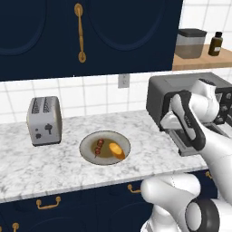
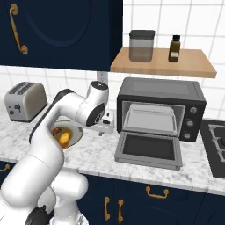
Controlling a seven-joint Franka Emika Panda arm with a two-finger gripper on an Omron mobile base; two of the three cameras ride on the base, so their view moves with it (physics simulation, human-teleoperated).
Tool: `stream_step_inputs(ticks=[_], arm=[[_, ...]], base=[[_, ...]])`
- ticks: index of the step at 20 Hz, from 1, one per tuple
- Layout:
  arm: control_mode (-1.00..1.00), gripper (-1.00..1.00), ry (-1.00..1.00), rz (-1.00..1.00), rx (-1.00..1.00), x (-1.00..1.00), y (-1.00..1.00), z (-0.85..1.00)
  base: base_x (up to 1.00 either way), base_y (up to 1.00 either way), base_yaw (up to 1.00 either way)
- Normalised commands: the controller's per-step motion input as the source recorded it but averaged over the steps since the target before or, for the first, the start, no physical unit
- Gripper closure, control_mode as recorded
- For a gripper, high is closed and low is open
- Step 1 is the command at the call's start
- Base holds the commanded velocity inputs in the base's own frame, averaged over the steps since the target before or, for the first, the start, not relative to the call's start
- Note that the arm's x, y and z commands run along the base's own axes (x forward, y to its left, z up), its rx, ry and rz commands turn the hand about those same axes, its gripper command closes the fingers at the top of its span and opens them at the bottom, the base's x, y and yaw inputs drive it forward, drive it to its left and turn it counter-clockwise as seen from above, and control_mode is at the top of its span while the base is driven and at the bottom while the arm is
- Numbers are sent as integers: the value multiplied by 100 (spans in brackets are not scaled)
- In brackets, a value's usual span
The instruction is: Pick up the kebab skewer and baguette bread, and place them inside the toaster oven. Close the toaster oven door and start by setting the timer.
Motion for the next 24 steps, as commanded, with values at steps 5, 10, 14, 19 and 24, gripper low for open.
stream_step_inputs(ticks=[5,10,14,19,24], arm=[[-100,-100,6,11,0,35,100,-7],[-100,-100,7,18,0,32,100,-44],[-100,-100,0,13,0,20,57,-41],[-100,-100,0,7,-3,9,29,-59],[-100,-100,0,1,-8,29,18,-61]], base=[[0,0,0],[0,0,0],[0,0,0],[0,0,0],[0,0,0]])
